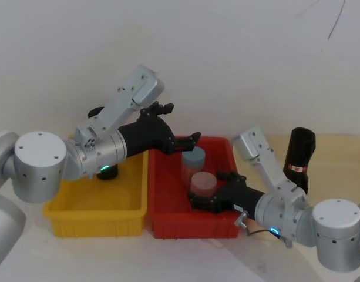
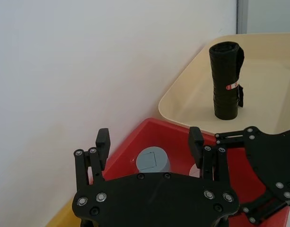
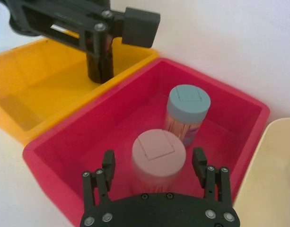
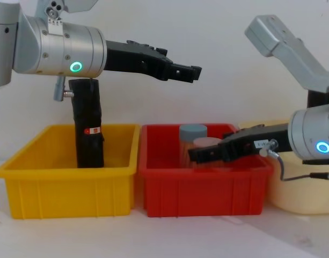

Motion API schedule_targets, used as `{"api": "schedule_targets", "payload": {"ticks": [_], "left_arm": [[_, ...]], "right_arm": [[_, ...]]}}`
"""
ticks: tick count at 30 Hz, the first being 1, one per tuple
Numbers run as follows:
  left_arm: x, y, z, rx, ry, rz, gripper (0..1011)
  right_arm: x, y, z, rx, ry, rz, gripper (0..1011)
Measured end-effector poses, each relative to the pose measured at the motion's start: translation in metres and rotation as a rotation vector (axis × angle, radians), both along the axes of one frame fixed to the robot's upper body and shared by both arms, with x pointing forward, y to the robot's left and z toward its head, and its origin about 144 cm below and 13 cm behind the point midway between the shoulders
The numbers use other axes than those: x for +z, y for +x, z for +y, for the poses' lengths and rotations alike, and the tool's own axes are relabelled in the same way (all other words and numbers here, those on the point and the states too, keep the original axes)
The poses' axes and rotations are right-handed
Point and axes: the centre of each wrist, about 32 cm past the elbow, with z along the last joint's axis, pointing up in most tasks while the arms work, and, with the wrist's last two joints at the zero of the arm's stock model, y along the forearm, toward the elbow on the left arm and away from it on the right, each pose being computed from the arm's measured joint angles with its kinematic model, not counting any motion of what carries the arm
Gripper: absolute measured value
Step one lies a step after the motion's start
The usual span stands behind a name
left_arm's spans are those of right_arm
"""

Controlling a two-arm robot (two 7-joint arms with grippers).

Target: Pick up the garbage bag with the one hand and transfer it to the other hand.

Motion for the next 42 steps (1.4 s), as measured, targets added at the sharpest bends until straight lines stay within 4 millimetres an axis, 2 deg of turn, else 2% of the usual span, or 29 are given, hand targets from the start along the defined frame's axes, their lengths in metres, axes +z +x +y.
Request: {"api": "schedule_targets", "payload": {"ticks": [22,29,32,36,42], "left_arm": [[0.0,0.0,0.0,0.0,0.0,0.0,1000],[0.0,0.0,0.0,0.0,0.0,0.0,1000],[0.0,0.0,0.0,0.0,0.0,0.0,1000],[0.0,0.0,0.0,0.0,0.0,0.0,1000],[0.0,0.0,0.0,0.0,0.0,0.0,1000]], "right_arm": [[0.0,0.012,0.005,-0.017,-0.007,-0.012,998],[0.0,0.013,0.006,-0.018,-0.008,-0.013,872],[0.0,0.013,0.006,-0.018,-0.008,-0.014,747],[0.0,0.014,0.006,-0.018,-0.008,-0.015,668],[0.0,0.014,0.006,-0.019,-0.008,-0.015,666]]}}
